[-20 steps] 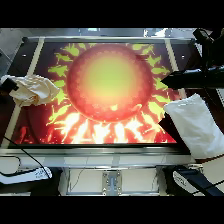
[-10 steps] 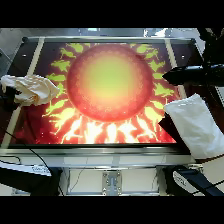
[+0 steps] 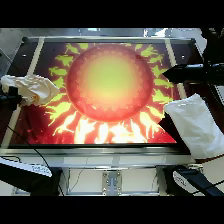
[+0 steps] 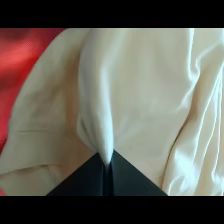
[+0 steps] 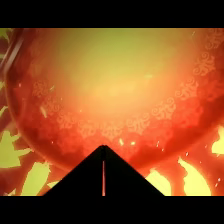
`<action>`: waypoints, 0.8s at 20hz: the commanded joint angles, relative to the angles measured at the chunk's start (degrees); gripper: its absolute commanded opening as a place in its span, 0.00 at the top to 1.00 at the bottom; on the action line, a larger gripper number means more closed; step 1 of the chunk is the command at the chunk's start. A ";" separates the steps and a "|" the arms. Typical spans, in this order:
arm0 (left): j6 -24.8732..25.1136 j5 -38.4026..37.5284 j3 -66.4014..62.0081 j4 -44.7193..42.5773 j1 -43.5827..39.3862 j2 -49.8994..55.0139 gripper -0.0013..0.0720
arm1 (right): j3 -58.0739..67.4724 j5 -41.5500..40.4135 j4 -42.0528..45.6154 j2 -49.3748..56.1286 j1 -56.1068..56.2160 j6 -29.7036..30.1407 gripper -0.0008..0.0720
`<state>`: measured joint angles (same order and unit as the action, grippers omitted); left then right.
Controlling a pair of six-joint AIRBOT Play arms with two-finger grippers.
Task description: Fold the shirts.
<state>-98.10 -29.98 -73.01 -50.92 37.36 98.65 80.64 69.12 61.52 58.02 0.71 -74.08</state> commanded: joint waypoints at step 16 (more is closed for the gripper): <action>15.23 -31.74 -0.04 10.27 -32.89 -40.76 0.96 | 30.03 22.18 0.22 -0.17 0.04 0.07 0.98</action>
<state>-83.94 -57.58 -73.01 -41.41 15.22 61.30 104.27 85.06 61.12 57.87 0.73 -74.06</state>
